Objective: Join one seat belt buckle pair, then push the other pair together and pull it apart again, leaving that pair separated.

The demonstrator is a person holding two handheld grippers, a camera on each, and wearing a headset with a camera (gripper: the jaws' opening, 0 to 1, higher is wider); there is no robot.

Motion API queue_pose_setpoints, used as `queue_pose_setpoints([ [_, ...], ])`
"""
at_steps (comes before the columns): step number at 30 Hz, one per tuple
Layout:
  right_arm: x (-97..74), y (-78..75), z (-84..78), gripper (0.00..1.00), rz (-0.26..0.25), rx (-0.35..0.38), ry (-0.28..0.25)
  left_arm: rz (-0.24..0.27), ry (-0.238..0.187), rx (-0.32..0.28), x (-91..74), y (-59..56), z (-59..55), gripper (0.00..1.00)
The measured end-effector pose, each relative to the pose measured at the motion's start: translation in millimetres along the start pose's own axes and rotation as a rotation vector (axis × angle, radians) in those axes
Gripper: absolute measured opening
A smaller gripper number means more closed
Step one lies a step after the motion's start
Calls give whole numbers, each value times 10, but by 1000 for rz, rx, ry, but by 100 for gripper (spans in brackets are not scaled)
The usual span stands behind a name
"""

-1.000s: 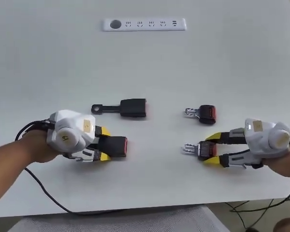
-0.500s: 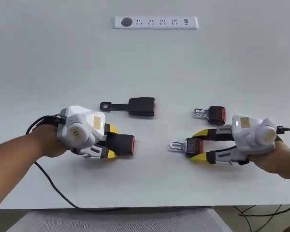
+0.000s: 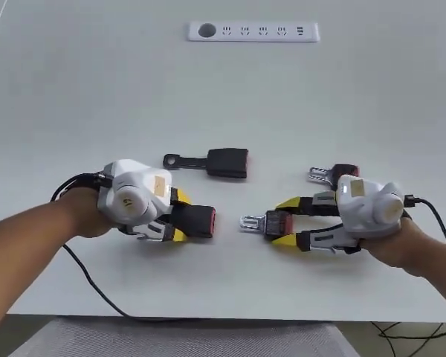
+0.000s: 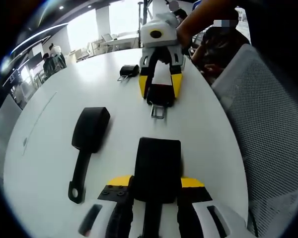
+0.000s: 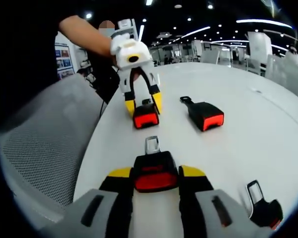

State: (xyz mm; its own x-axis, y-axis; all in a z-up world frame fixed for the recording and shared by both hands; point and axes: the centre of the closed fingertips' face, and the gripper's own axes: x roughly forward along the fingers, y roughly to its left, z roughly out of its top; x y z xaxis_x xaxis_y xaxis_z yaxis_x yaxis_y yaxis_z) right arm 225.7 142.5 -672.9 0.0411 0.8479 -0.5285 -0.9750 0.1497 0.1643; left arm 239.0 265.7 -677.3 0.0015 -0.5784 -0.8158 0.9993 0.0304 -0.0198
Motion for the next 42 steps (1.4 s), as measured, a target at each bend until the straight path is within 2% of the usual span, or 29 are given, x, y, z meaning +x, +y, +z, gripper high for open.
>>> queue_pose_setpoints([
  [4, 104, 66, 102, 35, 21, -30, -18, 0, 10, -1, 5, 9, -3, 35],
  [11, 227, 133, 147, 35, 31, -27, -14, 0, 13, -1, 7, 17, -8, 35],
  [17, 321, 135, 160, 35, 40, -22, -18, 0, 19, 3, 11, 16, -9, 35],
  [22, 416, 103, 234, 35, 33, -4, -25, -3, 22, 8, 17, 7, -9, 35],
  [26, 395, 108, 223, 35, 30, 0, -26, -3, 19, 7, 17, 6, -9, 35],
  [28, 442, 51, 258, 35, 26, 7, -19, -2, 18, 6, 18, 7, -10, 34],
  [34, 506, 40, 312, 34, 12, 26, -22, -3, 23, 13, 15, 6, -11, 34],
  [42, 509, 20, 338, 34, 7, 31, -7, -11, 21, 26, 4, 3, -6, 34],
])
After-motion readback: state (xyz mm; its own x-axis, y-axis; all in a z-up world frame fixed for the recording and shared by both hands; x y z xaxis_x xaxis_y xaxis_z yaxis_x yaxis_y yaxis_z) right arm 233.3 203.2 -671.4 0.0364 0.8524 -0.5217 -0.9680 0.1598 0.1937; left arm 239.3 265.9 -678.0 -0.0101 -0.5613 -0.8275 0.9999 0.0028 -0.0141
